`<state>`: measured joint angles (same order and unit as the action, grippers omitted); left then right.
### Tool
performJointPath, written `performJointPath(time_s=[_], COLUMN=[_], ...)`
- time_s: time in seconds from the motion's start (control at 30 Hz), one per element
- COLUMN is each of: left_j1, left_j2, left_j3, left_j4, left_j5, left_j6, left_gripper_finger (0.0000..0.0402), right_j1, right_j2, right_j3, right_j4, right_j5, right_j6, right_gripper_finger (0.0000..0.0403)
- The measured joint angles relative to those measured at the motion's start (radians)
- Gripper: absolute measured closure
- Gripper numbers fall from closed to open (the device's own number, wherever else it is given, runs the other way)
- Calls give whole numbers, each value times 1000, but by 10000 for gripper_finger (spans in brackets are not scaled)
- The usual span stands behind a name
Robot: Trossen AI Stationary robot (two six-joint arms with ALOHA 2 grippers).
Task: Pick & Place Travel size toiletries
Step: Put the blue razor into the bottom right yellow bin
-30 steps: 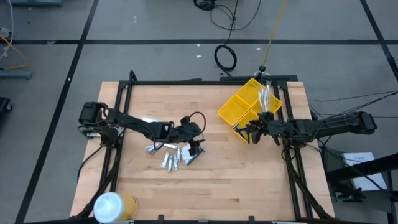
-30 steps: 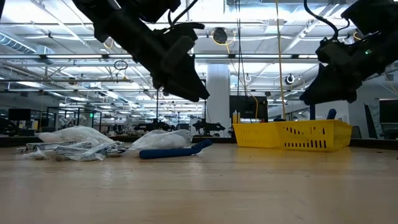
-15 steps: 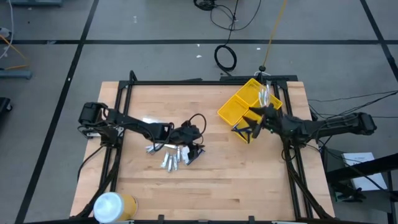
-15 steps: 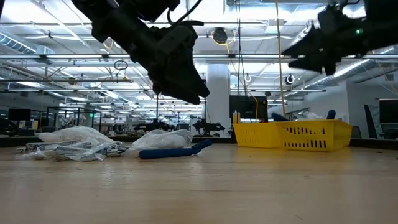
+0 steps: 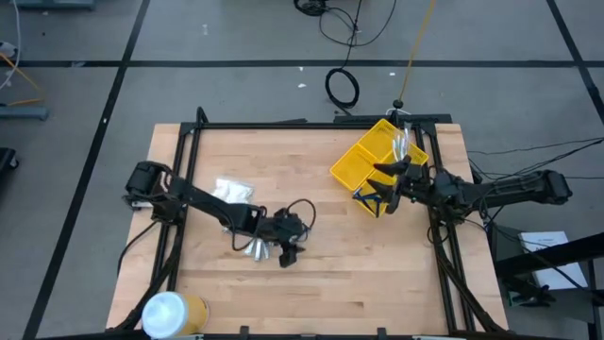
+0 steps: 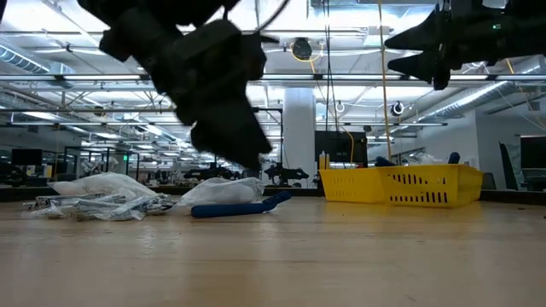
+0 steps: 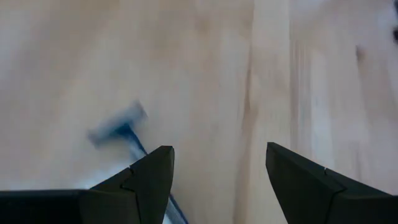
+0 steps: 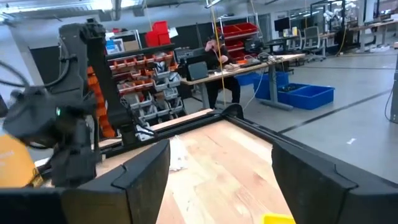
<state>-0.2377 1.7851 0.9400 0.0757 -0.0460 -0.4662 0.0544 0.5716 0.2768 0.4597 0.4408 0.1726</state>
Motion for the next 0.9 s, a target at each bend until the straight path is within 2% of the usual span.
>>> performJointPath(time_s=[0.07, 0.17, 0.43, 0.6, 0.8, 0.9], left_j1=[-12, -25, 4, 8, 14, 41], left_j2=[43, 85, 48, -43, -92, -59], left_j3=[0, 1, 1, -1, -1, 0], left_j4=[6, -21, -136, -245, -387, -391], left_j5=[44, 43, 31, -82, -328, -331], left_j6=[-47, -95, -97, -62, -68, -72], left_gripper_finger=[151, 151, 151, 151, 151, 151], right_j1=[0, 0, 0, 0, 0, 0], right_j2=[10, 26, 35, 35, 36, 36], right_j3=[0, 0, 0, 0, 1, 1], right_j4=[0, 1, 1, 0, -4, -10], right_j5=[0, -1, -53, -54, -54, -54], right_j6=[6, 31, 51, 55, 52, 51], right_gripper_finger=[137, 137, 137, 137, 137, 137])
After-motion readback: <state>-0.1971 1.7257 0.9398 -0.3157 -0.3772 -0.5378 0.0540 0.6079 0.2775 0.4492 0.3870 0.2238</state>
